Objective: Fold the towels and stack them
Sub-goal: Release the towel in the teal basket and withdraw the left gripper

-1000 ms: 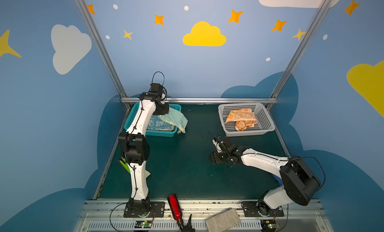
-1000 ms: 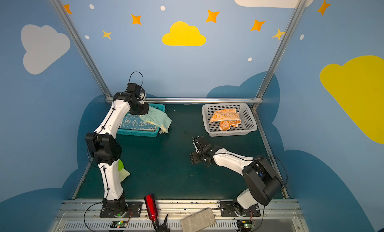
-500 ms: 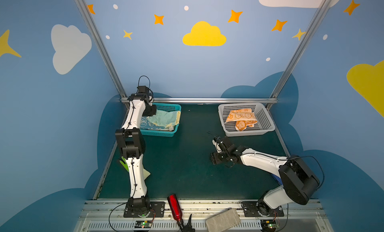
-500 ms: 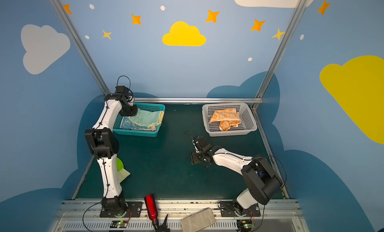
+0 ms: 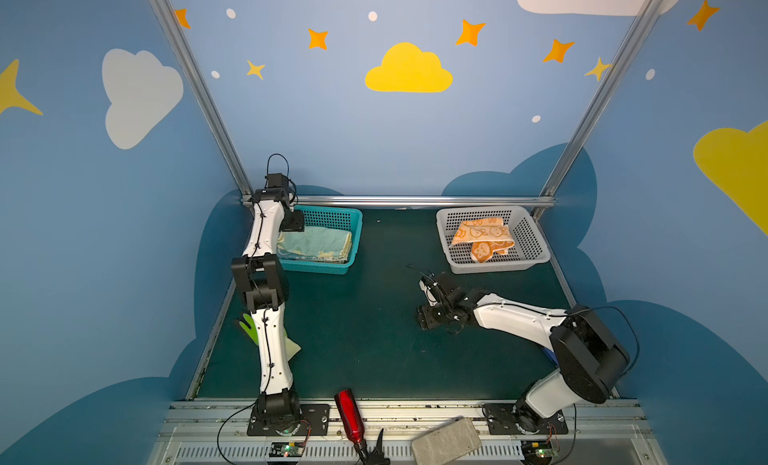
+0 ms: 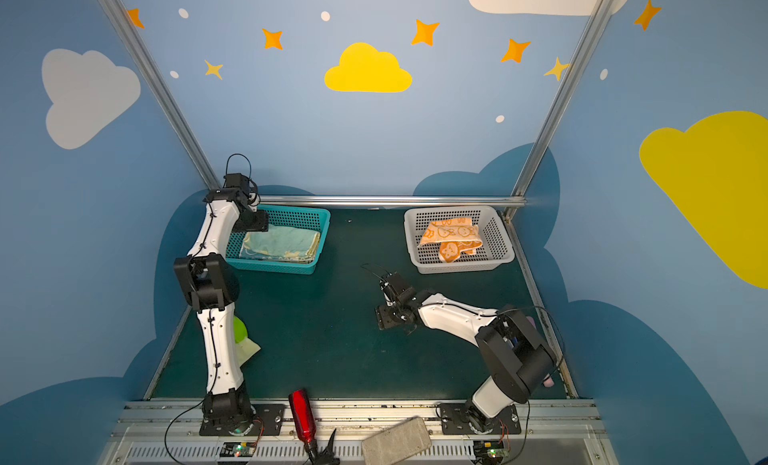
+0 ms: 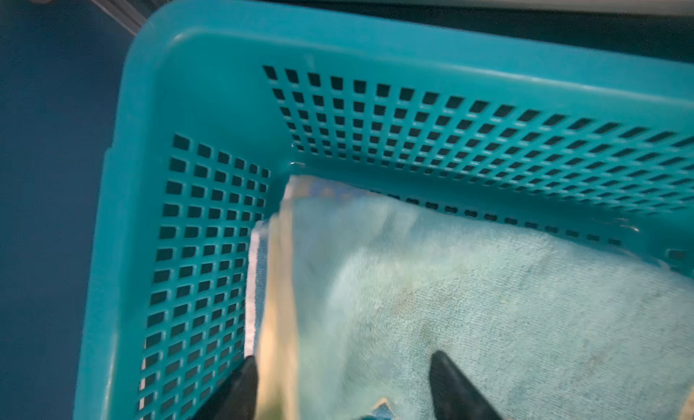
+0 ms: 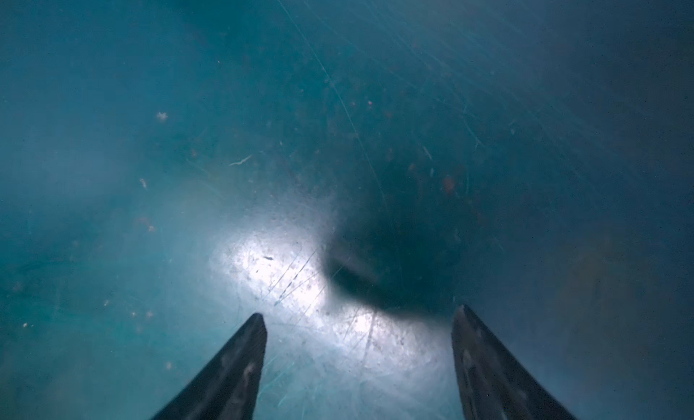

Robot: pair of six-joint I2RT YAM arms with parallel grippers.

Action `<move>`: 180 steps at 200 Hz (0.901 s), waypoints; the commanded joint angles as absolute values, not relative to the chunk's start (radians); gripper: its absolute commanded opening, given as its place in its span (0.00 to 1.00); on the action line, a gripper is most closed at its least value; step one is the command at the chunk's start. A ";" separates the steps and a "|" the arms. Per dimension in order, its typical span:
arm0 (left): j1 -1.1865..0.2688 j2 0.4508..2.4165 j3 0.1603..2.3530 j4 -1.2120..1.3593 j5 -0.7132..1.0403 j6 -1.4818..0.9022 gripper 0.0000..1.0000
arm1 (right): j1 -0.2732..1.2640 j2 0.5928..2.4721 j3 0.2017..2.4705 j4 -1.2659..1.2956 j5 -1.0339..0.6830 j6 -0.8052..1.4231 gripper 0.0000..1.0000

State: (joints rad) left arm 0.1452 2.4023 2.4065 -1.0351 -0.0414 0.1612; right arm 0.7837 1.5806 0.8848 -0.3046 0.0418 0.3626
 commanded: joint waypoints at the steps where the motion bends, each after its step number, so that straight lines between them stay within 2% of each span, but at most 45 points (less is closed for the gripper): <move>1: 0.147 2.407 2.412 -1.032 -0.084 0.152 1.00 | 0.790 1.587 0.921 -0.348 0.093 0.368 0.78; 49: 0.145 2.263 2.278 -0.940 -0.073 0.098 1.00 | 0.790 1.556 0.941 -0.372 0.156 0.350 0.83; 56: 0.142 2.225 2.240 -0.913 -0.066 0.085 1.00 | 0.789 1.553 0.948 -0.381 0.174 0.358 0.86; 81: 0.124 2.054 2.032 -0.782 -0.004 0.036 1.00 | 0.787 1.539 0.968 -0.401 0.259 0.407 0.88; 101: 0.096 1.901 1.828 -0.655 0.072 -0.008 1.00 | 0.777 1.523 0.976 -0.385 0.263 0.389 0.88; 141: -0.024 1.640 1.472 -0.462 0.131 -0.064 1.00 | 0.761 1.521 1.058 -0.445 0.301 0.308 0.88; 180: -0.188 1.487 1.251 -0.322 0.180 -0.088 1.00 | 0.716 1.541 1.125 -0.467 0.332 0.255 0.88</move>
